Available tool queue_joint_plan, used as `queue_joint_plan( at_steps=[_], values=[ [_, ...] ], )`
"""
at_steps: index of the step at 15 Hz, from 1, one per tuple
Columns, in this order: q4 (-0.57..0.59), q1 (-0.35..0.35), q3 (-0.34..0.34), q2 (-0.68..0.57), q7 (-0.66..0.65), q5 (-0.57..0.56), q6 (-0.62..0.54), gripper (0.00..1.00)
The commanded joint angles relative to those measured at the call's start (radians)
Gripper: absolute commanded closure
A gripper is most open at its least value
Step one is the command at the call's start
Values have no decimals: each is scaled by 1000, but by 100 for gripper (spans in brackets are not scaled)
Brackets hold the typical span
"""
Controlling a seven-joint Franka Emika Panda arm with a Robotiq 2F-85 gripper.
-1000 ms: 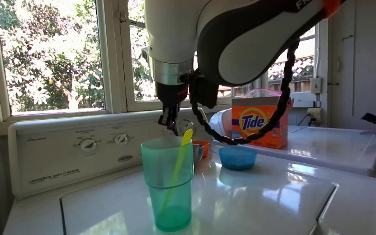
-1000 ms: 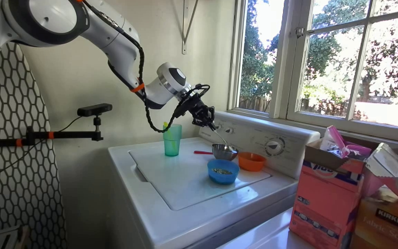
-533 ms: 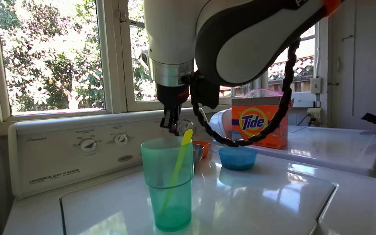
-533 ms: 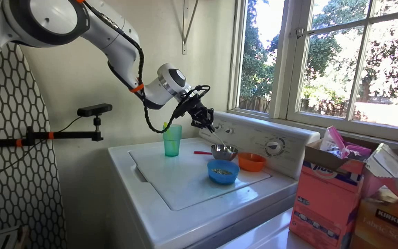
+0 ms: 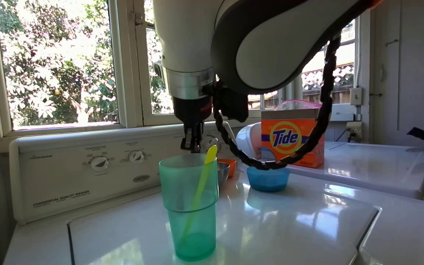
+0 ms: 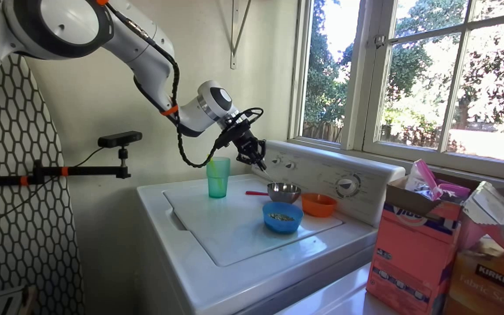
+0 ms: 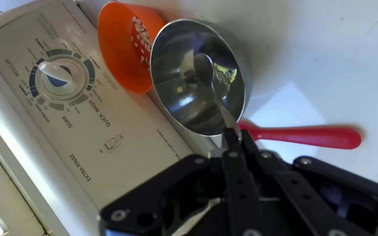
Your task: Use the silver spoon in the green cup to put some of the contents of the blue bowl into the orange bowl and put the spoon inside the silver bow
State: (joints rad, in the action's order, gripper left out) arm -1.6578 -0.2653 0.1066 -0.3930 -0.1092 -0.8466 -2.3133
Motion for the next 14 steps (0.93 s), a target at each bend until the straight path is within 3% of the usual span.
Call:
queue_joint_plan(
  at_steps=[1,9,14],
  values=[
    [27,-8,1,-22,37,21,63,99],
    [93,1,1,-72,90,72,153,99],
    [96,-26,-22,-56,44,-19,134,99]
  ],
)
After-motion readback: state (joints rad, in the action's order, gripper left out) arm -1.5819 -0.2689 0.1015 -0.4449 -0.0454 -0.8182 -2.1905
